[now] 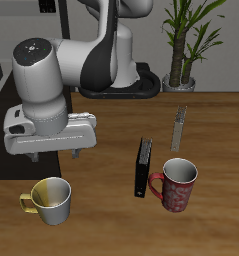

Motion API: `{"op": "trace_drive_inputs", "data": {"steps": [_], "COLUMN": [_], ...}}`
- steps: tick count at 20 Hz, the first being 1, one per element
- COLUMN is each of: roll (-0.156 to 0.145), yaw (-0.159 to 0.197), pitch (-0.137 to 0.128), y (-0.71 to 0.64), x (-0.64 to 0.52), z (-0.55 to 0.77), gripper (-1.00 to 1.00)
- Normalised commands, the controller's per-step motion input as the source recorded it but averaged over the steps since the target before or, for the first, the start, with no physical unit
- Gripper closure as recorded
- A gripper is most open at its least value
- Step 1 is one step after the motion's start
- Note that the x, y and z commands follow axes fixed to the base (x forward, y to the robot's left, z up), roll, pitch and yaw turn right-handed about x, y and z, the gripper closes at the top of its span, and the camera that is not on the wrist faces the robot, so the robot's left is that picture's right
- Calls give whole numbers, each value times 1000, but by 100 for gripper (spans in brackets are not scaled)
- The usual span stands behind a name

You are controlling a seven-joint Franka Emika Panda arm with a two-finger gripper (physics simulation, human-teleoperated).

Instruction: Place the white-yellow mug on top of the shelf

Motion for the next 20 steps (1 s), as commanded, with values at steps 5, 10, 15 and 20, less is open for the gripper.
{"op": "trace_drive_inputs", "data": {"steps": [5, 10, 15, 20], "roll": [-22, -7, -17, -1], "yaw": [-15, -9, -8, 1], "pitch": [-11, 12, 8, 4], "y": [129, 122, 55, 85], "x": [91, 119, 139, 83], "z": [-260, -256, -255, -199], "gripper": [-100, -100, -100, -100]}}
